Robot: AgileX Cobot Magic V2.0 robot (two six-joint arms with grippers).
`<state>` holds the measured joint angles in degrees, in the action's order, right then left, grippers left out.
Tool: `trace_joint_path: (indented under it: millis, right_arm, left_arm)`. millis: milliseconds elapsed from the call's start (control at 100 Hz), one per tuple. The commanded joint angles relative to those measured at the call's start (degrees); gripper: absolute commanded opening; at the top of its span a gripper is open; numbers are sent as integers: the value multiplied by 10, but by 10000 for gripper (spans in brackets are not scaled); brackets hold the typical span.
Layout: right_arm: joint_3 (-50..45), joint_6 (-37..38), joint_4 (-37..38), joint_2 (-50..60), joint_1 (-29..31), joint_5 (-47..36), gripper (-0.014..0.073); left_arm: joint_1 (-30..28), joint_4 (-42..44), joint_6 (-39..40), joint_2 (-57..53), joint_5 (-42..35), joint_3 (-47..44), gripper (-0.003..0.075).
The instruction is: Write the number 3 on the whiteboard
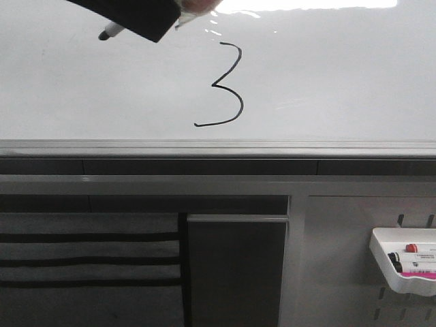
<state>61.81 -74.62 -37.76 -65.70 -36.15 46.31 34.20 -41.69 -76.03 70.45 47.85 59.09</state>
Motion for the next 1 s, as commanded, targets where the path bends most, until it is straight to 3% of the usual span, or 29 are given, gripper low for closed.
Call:
trace_joint_path:
  millis: [0, 220, 410, 610, 990]
  right_arm:
    - [20, 31, -19, 41, 28, -23, 357]
    - [18, 187, 37, 133, 149, -15, 357]
    - [-5, 197, 37, 189, 210, -3, 356]
    - [-40, 197, 37, 198, 212, -4, 356]
    - [-78, 197, 35, 198, 212, -13, 356]
  left_arm:
    - [-11, -9, 19, -11, -54, 21, -20]
    - [-98, -2, 98, -11, -158, 10, -20]
    - [-195, -46, 165, -11, -320, -67, -20]
    - [-216, -180, 165, 12, -528, -146, -20]
    - [-204, -198, 165, 95, -516, -140, -20]
